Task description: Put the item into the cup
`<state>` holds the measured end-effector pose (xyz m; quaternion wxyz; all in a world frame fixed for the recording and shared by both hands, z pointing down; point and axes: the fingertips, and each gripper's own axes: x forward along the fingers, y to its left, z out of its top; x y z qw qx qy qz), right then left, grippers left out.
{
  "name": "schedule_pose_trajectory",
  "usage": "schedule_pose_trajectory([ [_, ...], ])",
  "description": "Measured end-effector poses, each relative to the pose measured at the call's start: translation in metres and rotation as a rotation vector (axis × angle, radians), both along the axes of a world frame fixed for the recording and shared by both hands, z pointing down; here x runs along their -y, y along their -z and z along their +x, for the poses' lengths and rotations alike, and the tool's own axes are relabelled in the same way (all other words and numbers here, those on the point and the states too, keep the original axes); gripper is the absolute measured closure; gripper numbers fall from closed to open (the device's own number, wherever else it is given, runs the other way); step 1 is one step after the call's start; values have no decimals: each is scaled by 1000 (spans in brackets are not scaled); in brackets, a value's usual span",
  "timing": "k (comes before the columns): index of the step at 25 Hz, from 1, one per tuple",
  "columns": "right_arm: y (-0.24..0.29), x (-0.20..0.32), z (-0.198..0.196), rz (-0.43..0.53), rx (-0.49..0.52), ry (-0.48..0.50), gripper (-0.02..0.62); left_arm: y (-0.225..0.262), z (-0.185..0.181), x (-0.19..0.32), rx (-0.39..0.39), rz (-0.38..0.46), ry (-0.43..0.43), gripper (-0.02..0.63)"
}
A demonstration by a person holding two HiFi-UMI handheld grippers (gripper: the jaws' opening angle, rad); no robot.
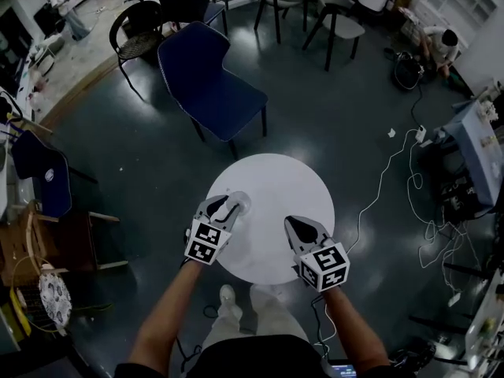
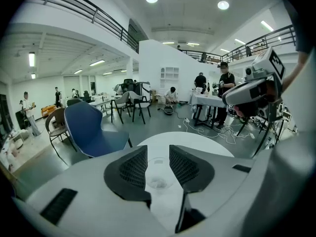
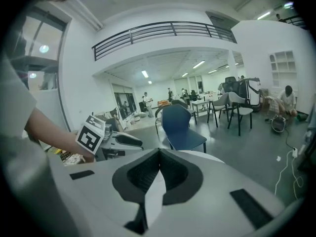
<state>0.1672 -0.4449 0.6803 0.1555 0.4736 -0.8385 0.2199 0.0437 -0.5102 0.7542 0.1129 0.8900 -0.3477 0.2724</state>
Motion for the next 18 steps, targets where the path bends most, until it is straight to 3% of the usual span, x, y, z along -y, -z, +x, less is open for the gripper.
schedule_pose_trajectory([
  [11,51,-1,-21,104,2,5,580,55,-22,-21,-53,60,43,481],
  [14,61,-5,-28,122,2,2,580,66,-30,-31,-55,76,33,532],
  [18,73,-9,-40,148,-3,5,580,81,-37,-43,-79,87,23,548],
])
